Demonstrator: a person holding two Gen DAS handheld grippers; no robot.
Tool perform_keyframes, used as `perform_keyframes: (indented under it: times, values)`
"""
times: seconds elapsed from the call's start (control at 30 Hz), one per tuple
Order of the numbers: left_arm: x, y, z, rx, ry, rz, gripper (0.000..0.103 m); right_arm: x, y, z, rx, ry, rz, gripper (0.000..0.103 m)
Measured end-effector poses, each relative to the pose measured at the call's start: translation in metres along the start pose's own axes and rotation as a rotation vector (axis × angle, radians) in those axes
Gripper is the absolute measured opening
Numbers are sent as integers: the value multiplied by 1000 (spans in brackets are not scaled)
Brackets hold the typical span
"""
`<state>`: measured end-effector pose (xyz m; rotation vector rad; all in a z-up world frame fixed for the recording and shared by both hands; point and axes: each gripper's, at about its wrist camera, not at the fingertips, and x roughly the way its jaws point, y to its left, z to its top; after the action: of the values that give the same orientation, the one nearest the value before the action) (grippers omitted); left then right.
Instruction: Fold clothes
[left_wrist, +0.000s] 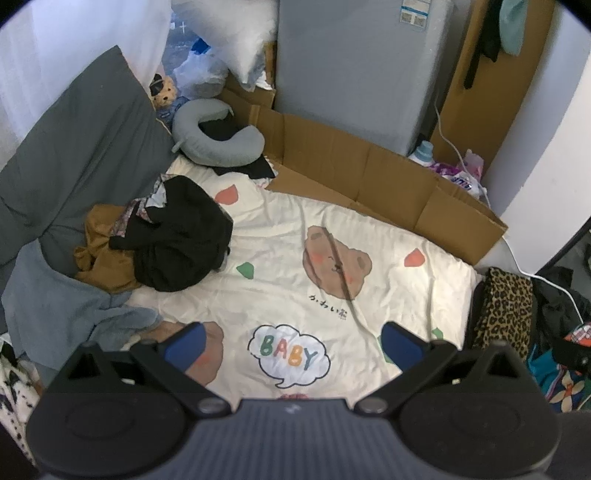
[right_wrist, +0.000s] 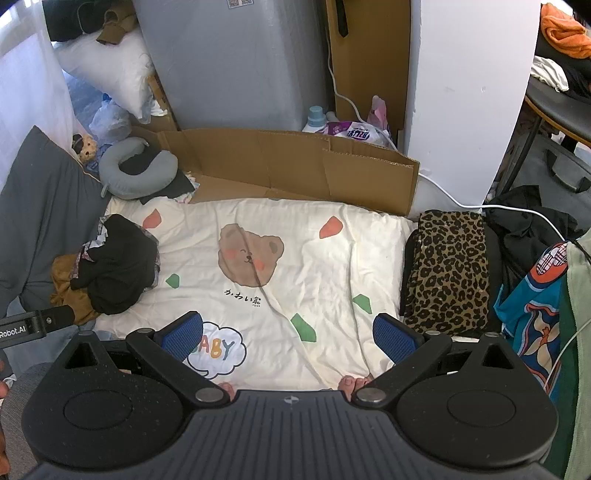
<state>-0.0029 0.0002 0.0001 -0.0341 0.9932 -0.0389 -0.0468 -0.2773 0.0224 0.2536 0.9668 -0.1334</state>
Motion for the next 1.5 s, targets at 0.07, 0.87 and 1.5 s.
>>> perform_keyframes:
  times: [0.07, 0.87, 1.5]
  values:
    - [-1, 0, -2, 3, -4, 3, 102, 0, -1, 0, 4, 1, 6, 101]
    - [2, -2, 3, 4, 21, -3, 101, 7, -6, 2, 23, 63, 52, 101]
    - [-5, -10, -3, 58, -27, 33, 100, 3, -9, -1, 30, 34, 49, 101]
